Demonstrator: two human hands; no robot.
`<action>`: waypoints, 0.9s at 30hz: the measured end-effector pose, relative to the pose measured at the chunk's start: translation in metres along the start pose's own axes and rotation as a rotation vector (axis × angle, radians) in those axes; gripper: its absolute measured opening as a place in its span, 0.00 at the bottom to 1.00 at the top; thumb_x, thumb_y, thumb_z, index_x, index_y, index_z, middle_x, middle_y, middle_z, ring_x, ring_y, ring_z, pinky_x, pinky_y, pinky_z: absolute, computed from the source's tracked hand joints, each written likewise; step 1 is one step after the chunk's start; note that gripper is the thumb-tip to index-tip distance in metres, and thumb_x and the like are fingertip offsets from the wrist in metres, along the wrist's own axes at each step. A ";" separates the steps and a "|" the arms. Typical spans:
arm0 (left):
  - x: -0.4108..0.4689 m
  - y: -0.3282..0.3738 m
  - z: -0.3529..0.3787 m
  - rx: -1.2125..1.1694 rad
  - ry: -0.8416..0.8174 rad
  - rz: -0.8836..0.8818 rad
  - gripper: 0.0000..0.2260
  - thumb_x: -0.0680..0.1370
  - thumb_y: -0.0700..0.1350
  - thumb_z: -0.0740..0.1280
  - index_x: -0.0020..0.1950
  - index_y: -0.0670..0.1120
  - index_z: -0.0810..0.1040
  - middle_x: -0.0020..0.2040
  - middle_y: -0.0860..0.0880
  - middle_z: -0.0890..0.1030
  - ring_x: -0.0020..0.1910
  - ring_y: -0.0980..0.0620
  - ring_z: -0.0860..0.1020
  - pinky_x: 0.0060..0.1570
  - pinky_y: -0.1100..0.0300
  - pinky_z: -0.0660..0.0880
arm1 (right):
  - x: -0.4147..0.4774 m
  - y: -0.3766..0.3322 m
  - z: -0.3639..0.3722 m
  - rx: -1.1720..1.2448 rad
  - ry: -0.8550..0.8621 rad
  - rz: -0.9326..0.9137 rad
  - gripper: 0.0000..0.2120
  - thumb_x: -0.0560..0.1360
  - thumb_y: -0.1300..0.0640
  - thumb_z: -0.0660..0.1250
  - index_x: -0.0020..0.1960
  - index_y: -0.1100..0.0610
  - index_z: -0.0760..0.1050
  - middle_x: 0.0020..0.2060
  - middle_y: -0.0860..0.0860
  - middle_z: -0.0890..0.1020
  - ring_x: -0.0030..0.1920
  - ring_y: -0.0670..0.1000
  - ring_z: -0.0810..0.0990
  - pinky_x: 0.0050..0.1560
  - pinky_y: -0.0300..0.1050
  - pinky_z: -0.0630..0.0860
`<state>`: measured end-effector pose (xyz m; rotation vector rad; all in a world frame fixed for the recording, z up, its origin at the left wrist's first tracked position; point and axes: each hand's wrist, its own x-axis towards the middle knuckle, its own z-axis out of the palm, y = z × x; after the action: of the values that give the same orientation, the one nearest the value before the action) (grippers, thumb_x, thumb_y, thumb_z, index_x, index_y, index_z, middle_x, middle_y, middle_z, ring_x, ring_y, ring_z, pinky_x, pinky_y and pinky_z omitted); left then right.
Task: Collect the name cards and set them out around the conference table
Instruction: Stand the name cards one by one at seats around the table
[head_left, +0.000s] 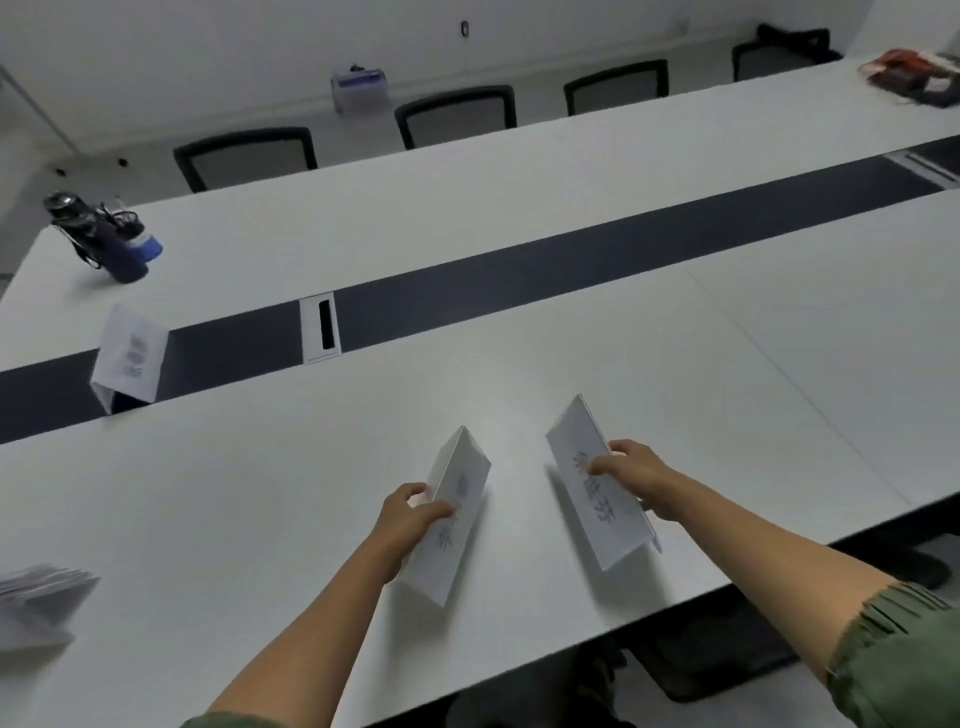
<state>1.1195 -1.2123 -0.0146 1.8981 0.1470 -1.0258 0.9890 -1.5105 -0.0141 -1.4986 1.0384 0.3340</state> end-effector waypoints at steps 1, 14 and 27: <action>0.008 0.003 0.006 -0.001 0.021 -0.018 0.29 0.66 0.50 0.75 0.65 0.52 0.70 0.57 0.47 0.78 0.48 0.47 0.81 0.41 0.55 0.77 | 0.015 -0.005 -0.005 -0.028 -0.021 0.005 0.34 0.72 0.54 0.71 0.74 0.53 0.62 0.59 0.56 0.78 0.53 0.58 0.81 0.48 0.52 0.78; 0.074 0.014 0.039 0.066 0.190 -0.067 0.34 0.62 0.53 0.72 0.68 0.52 0.69 0.50 0.45 0.77 0.47 0.46 0.79 0.46 0.52 0.77 | 0.114 -0.037 -0.028 -0.352 -0.045 -0.067 0.36 0.73 0.49 0.68 0.76 0.54 0.57 0.67 0.55 0.72 0.59 0.59 0.75 0.58 0.56 0.75; 0.108 0.025 0.031 0.276 0.211 0.008 0.31 0.70 0.50 0.72 0.72 0.51 0.66 0.57 0.48 0.75 0.52 0.47 0.76 0.47 0.55 0.72 | 0.122 -0.039 -0.018 -0.602 0.052 -0.109 0.30 0.76 0.46 0.63 0.74 0.55 0.60 0.60 0.55 0.78 0.49 0.55 0.75 0.47 0.48 0.70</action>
<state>1.1829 -1.2825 -0.0798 2.2553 0.1238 -0.8727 1.0801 -1.5816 -0.0728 -2.1015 0.9334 0.5658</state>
